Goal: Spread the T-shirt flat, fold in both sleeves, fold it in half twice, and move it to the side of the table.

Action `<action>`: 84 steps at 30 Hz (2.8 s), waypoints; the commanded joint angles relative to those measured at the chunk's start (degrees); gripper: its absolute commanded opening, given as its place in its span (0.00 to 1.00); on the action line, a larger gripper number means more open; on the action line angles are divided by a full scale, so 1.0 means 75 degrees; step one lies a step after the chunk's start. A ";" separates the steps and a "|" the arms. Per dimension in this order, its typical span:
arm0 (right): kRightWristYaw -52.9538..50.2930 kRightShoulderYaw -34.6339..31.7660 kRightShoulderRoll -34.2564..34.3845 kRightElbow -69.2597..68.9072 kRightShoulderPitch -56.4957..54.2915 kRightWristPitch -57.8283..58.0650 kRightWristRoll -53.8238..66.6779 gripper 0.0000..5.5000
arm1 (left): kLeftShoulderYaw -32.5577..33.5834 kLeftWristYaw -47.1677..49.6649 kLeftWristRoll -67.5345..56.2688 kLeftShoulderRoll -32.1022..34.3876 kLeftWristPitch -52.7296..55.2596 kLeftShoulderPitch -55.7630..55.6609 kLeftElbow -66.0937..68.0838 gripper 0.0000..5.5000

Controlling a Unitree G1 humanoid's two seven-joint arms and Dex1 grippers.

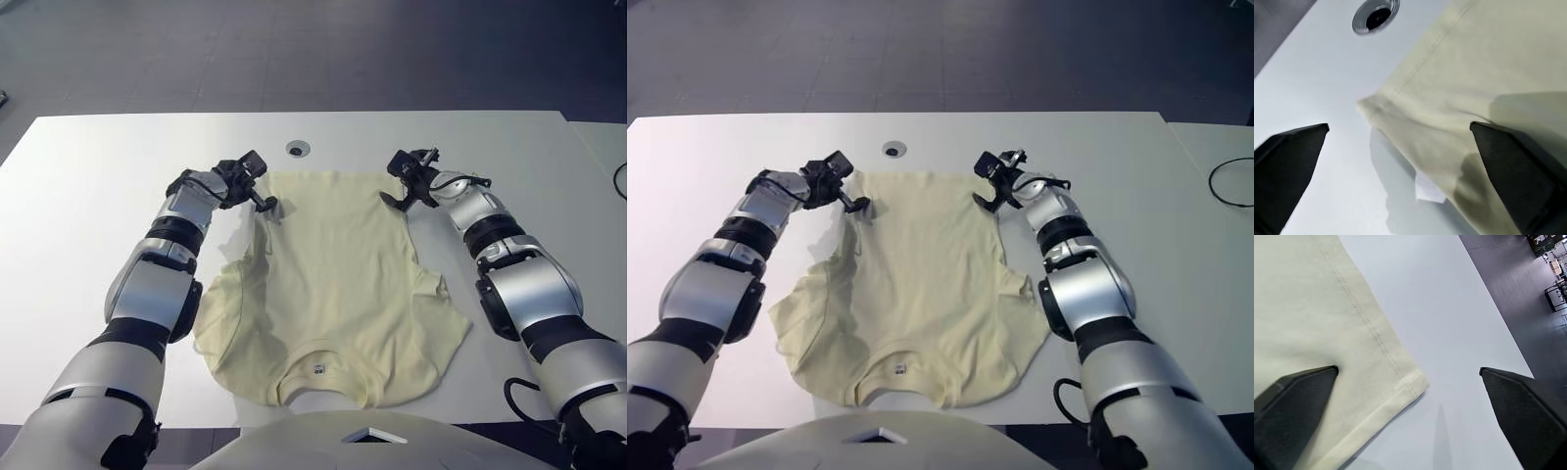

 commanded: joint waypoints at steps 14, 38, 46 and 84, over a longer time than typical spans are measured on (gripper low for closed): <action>-0.0346 -0.1670 -0.0657 -0.2795 0.0430 -0.0310 0.1153 0.98 | 0.2904 -0.0342 -0.2362 0.0856 0.0673 0.0607 -0.3181 0.98; -0.3790 -0.6131 0.2120 -1.7104 0.9395 0.7743 0.7987 0.98 | 0.6696 -0.2142 -0.5665 0.2755 0.6846 1.1643 -1.2809 0.98; -0.4998 -0.6474 0.1428 -1.6830 0.8465 0.8375 0.9580 0.98 | 0.5719 -0.1467 -0.5566 0.1723 0.6379 1.2097 -1.2929 0.78; -0.6692 -0.5317 -0.0336 -1.5904 0.8144 0.7308 1.1332 0.98 | 0.6034 0.0811 -0.6060 0.1702 0.6978 0.9698 -1.1207 0.00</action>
